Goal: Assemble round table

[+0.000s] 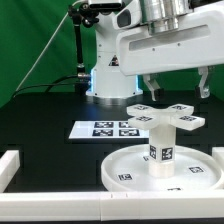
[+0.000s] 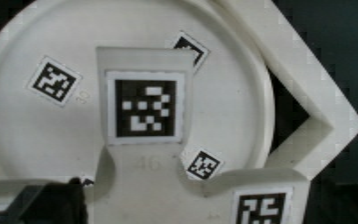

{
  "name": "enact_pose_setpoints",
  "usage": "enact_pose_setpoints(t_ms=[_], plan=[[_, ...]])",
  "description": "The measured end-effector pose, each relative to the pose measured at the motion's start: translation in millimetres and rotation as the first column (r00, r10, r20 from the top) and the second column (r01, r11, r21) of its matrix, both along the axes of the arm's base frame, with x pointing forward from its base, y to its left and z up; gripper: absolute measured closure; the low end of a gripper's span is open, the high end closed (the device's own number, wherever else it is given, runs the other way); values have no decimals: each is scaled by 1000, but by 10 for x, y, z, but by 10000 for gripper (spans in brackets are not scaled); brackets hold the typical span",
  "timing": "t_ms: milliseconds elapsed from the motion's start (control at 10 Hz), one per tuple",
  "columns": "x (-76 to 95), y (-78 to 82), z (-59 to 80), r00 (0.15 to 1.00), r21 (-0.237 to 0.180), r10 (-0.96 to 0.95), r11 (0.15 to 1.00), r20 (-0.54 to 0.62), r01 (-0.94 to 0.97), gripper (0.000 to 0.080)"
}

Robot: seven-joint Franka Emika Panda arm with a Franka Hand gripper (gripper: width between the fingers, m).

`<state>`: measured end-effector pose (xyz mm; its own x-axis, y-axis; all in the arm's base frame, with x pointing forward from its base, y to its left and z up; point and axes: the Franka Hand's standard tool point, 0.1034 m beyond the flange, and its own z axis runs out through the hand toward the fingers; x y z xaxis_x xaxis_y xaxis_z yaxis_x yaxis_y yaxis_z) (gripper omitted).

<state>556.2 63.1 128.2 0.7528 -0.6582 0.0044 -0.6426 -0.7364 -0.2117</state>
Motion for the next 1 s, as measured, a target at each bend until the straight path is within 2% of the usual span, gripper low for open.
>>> enact_pose_setpoints(t_ms=[200,300,400,600,700,1000], plan=[[-2,4,-4,992,-20,125,992,18,-125,151],[-4,-2,-3,972,-43,233,972,25,-232,151],[17,-13,22,904,-94,427,901,28,-423,151],[79,-19,76,733,-151,680,727,18,-670,151],[104,-24,98,653,-163,757,646,11,-746,151],[111,-31,99,487,-196,874,479,7,-856,151]])
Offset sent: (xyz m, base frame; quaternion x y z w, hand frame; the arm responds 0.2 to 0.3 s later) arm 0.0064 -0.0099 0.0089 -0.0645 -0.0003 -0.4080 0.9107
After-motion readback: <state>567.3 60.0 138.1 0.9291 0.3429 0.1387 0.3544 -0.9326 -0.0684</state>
